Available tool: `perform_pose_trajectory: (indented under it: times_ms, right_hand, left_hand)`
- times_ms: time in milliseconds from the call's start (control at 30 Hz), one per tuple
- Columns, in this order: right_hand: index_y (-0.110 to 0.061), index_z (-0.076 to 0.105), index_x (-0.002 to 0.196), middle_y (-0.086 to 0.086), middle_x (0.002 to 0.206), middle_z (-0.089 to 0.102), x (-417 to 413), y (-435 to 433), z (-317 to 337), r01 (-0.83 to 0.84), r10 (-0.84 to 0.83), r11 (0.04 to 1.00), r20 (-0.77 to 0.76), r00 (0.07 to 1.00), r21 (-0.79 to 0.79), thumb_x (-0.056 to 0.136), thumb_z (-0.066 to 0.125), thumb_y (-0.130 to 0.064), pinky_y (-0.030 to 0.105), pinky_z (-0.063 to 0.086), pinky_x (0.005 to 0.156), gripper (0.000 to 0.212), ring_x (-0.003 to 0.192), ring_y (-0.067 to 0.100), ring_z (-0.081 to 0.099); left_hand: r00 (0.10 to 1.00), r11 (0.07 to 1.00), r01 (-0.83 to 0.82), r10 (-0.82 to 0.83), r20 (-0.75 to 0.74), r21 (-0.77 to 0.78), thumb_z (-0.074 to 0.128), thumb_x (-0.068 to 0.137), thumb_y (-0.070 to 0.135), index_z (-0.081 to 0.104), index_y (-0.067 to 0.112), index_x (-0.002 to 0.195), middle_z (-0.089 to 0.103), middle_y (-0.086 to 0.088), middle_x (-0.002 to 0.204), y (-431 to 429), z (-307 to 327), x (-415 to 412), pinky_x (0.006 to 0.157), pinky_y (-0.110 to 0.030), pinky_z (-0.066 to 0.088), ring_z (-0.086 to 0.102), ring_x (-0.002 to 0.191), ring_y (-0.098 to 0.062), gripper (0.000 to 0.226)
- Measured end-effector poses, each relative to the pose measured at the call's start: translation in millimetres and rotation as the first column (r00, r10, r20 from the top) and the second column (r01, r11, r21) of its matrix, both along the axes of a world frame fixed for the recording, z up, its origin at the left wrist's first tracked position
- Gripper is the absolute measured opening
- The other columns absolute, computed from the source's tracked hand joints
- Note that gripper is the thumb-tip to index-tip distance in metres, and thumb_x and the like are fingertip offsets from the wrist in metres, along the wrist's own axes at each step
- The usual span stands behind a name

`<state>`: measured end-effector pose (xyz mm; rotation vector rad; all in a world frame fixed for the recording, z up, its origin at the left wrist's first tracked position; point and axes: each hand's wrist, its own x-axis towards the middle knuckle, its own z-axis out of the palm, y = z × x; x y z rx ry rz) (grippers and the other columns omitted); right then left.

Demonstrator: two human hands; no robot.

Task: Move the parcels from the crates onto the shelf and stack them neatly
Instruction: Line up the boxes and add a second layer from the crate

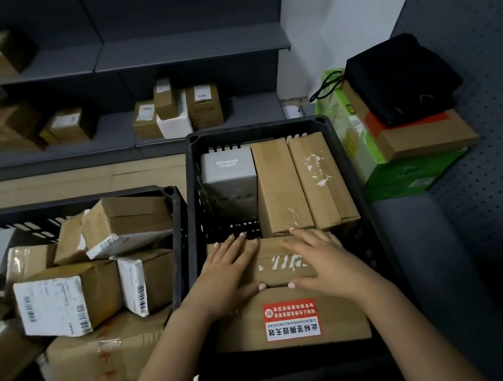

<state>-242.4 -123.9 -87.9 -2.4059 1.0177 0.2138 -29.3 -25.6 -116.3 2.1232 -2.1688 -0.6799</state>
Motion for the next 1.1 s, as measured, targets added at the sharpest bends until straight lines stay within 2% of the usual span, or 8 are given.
perform_pose_trajectory:
  times_ms: [100, 267, 467, 533, 667, 733, 867, 1100]
  right_hand:
    - [-0.036, 0.024, 0.149, -0.011, 0.157, 0.015, -4, -3, 0, -0.035, 0.035, 0.999, 0.021, 0.999, -0.018, 0.082, 0.065, -0.053, 0.034, 0.013, 0.115, 0.08, 0.142, 0.013, 0.009]
    - [-0.038, 0.023, 0.149, -0.012, 0.155, 0.017, -7, -4, -1, -0.054, 0.055, 0.998, 0.051, 0.997, -0.022, 0.083, 0.064, -0.053, 0.035, 0.015, 0.115, 0.079, 0.14, 0.013, 0.01]
    - [-0.041, 0.021, 0.149, -0.011, 0.156, 0.014, -11, -5, -2, -0.092, 0.092, 0.996, 0.067, 0.994, 0.005, 0.081, 0.067, -0.053, 0.035, 0.015, 0.115, 0.083, 0.142, 0.012, 0.007]
    - [-0.04, 0.019, 0.149, -0.009, 0.157, 0.014, -13, -3, 1, -0.099, 0.098, 0.995, 0.066, 0.993, 0.001, 0.079, 0.069, -0.052, 0.035, 0.012, 0.115, 0.087, 0.143, 0.012, 0.006]
    - [-0.039, 0.014, 0.151, -0.009, 0.158, 0.013, -18, 4, 13, -0.102, 0.102, 0.995, 0.032, 0.994, 0.01, 0.077, 0.073, -0.049, 0.034, 0.005, 0.116, 0.095, 0.144, 0.013, 0.005]
    - [-0.037, 0.011, 0.152, -0.01, 0.158, 0.013, -19, 10, 24, -0.082, 0.082, 0.997, 0.016, 0.996, 0.006, 0.076, 0.075, -0.045, 0.035, 0.005, 0.116, 0.1, 0.144, 0.014, 0.007]
    - [-0.03, 0.014, 0.153, -0.01, 0.154, 0.023, -16, 25, 50, -0.031, 0.035, 0.996, 0.046, 0.998, -0.083, 0.074, 0.078, -0.038, 0.031, 0.014, 0.116, 0.102, 0.14, 0.01, 0.016]
    - [-0.029, 0.019, 0.152, -0.011, 0.147, 0.029, -9, 60, 118, 0.09, -0.086, 0.985, 0.04, 0.996, -0.147, 0.066, 0.084, -0.035, 0.034, 0.03, 0.112, 0.107, 0.136, 0.01, 0.025]
  left_hand:
    - [0.999, 1.0, -0.001, 0.001, -0.04, -0.012, 0.03, 0.066, 0.088, 0.006, 0.034, 0.152, 0.006, 0.0, 0.161, -3, 2, 2, 0.109, -0.027, -0.018, -0.002, 0.148, -0.018, 0.104]
    - [0.999, 0.999, 0.0, -0.002, -0.051, -0.037, 0.049, 0.076, 0.075, 0.013, 0.032, 0.153, 0.018, -0.001, 0.158, -4, 5, 0, 0.111, -0.03, -0.014, 0.008, 0.145, -0.022, 0.094]
    - [1.0, 1.0, 0.026, -0.026, 0.004, 0.001, 0.024, 0.073, 0.085, 0.01, 0.027, 0.153, 0.017, -0.008, 0.156, 1, 9, -5, 0.116, -0.043, 0.012, 0.008, 0.143, -0.027, 0.1]
    - [0.999, 0.999, 0.038, -0.038, 0.013, -0.005, 0.021, 0.073, 0.086, 0.009, 0.025, 0.153, 0.015, -0.008, 0.157, 6, 11, -9, 0.117, -0.044, 0.01, 0.005, 0.143, -0.027, 0.101]
    - [0.998, 0.994, 0.06, -0.059, 0.013, -0.096, 0.04, 0.083, 0.071, 0.01, 0.021, 0.154, 0.015, -0.008, 0.157, 14, 21, -20, 0.114, -0.035, 0.002, 0.002, 0.141, -0.023, 0.092]
    - [0.997, 0.99, 0.072, -0.07, 0.02, -0.119, 0.032, 0.082, 0.075, 0.01, 0.021, 0.154, 0.016, -0.008, 0.157, 16, 28, -20, 0.114, -0.035, 0.003, 0.004, 0.141, -0.025, 0.093]
    - [0.994, 0.975, 0.108, -0.101, 0.047, -0.195, 0.008, 0.073, 0.087, 0.012, 0.02, 0.153, 0.02, -0.01, 0.155, 23, 44, -16, 0.116, -0.044, 0.013, 0.011, 0.142, -0.029, 0.104]
    - [0.985, 0.917, 0.168, -0.146, 0.088, -0.363, 0.017, 0.073, 0.085, 0.012, 0.024, 0.153, 0.022, -0.007, 0.154, 41, 93, -6, 0.116, -0.041, 0.011, 0.014, 0.14, -0.027, 0.101]
